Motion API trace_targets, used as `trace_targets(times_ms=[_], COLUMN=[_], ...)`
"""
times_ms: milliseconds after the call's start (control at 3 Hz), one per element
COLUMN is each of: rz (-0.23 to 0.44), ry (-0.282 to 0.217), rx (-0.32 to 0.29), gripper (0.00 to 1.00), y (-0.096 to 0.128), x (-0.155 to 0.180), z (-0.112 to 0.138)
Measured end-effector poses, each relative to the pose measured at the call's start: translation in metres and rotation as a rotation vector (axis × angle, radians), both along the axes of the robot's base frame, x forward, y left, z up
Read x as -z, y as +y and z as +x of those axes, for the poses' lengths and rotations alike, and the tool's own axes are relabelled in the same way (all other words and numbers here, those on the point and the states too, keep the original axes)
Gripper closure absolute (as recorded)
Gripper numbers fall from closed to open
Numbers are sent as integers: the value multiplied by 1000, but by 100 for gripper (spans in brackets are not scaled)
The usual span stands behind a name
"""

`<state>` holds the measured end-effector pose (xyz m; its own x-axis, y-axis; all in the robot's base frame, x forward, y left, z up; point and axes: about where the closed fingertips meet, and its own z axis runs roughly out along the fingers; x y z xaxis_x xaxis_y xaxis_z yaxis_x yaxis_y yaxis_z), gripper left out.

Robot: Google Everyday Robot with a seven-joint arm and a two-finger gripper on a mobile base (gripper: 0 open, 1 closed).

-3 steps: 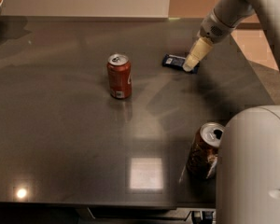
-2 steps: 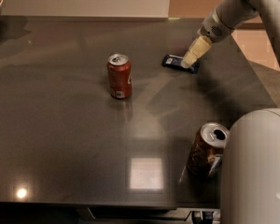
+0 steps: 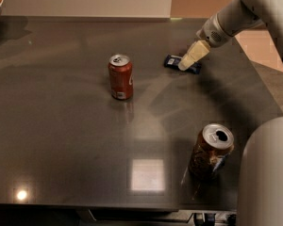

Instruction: Pick rxbar blueberry

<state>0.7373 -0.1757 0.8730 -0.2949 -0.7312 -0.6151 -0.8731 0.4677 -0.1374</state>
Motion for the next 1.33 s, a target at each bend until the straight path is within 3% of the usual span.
trace_targets(times_ms=[333, 1333], rz=[21, 62], ry=[-3, 83], rx=[18, 108], gripper=[0, 0], y=[3, -3], x=[14, 45], z=[-1, 1])
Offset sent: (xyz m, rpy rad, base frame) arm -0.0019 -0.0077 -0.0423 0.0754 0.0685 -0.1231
